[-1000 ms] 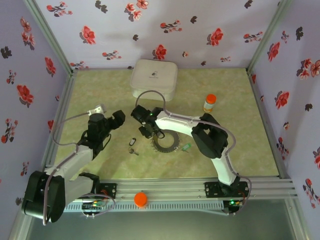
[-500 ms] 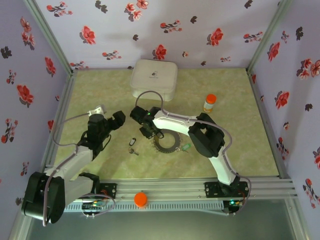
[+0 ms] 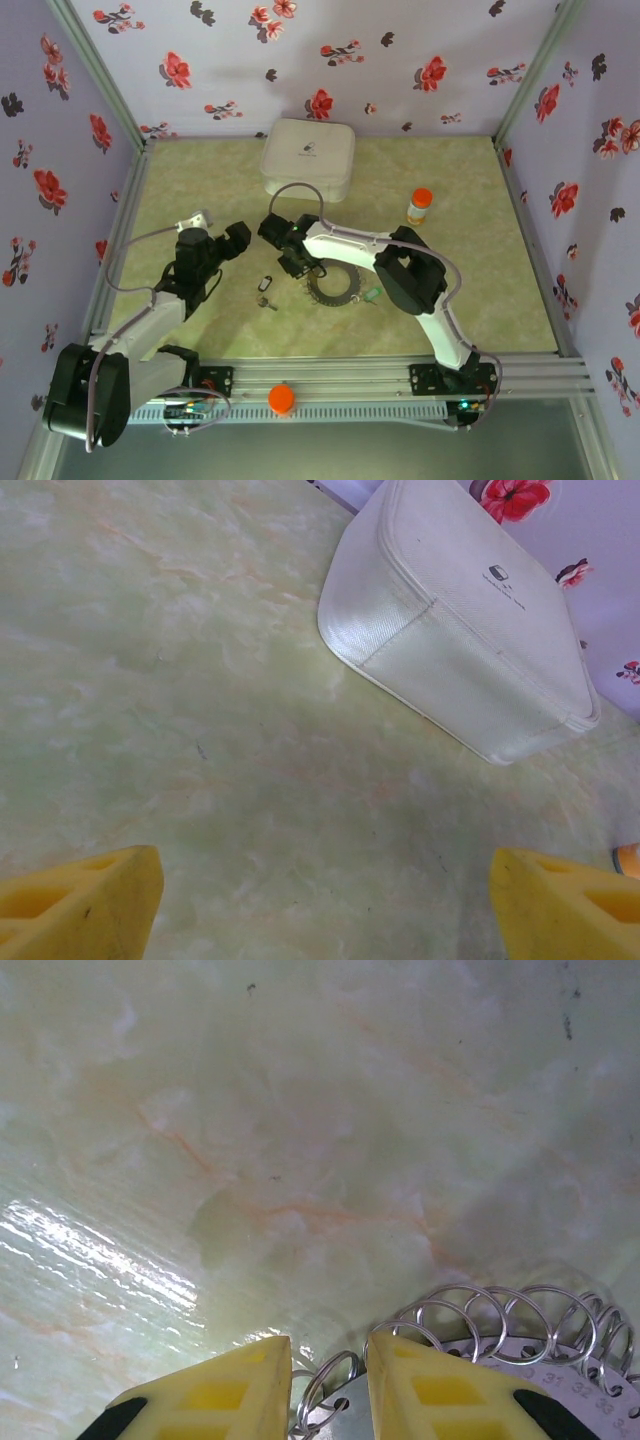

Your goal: Put the keys on the keyring

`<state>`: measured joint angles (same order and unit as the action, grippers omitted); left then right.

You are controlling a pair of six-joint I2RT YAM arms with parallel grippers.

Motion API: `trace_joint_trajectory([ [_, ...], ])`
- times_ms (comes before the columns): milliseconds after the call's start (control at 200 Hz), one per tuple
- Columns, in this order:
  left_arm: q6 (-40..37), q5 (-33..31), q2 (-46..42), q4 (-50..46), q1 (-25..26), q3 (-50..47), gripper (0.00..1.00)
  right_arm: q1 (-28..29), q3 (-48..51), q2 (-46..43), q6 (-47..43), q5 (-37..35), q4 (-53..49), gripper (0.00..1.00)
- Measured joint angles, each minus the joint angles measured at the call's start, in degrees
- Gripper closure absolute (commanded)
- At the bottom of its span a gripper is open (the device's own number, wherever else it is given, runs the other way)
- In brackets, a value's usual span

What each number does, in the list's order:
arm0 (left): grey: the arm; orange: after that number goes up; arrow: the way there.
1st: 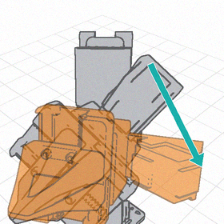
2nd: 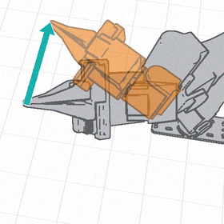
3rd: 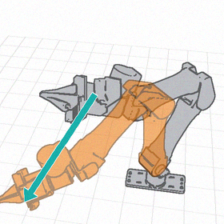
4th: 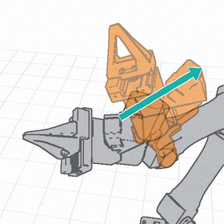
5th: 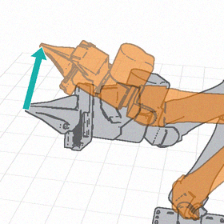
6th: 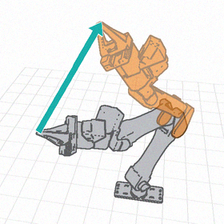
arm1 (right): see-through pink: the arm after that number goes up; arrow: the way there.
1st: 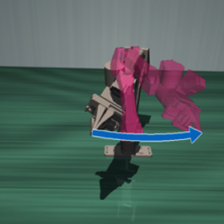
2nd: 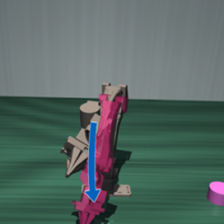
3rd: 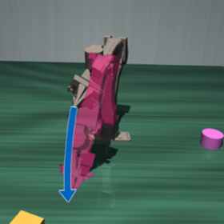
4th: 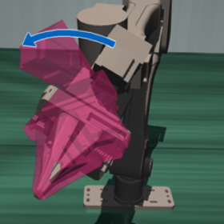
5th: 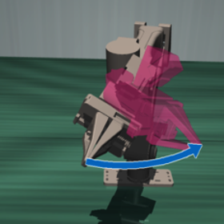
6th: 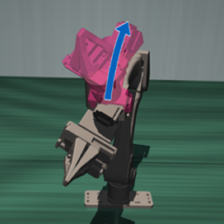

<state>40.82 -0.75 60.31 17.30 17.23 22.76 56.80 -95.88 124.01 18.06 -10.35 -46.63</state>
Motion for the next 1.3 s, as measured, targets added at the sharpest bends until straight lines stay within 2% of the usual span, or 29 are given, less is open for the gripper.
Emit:
trace_joint_trajectory([
  [535, 0.0, 0.8, 0.2, 0.0, 0.0, 0.0, 0.13, 0.0, -0.9, 0.6, 0.0, -2.6, -2.9, 0.81],
  [1070, 0.0, 0.9, 0.3, 0.2, -0.3, 0.0, 0.13, 0.0, -0.9, 0.6, 0.0, -2.5, -3.0, 0.86],
  [1300, 0.0, 0.8, 0.3, 0.2, -0.7, 0.0, 0.13, 0.0, -0.9, 0.6, 0.0, -2.3, -3.0, 0.85],
])
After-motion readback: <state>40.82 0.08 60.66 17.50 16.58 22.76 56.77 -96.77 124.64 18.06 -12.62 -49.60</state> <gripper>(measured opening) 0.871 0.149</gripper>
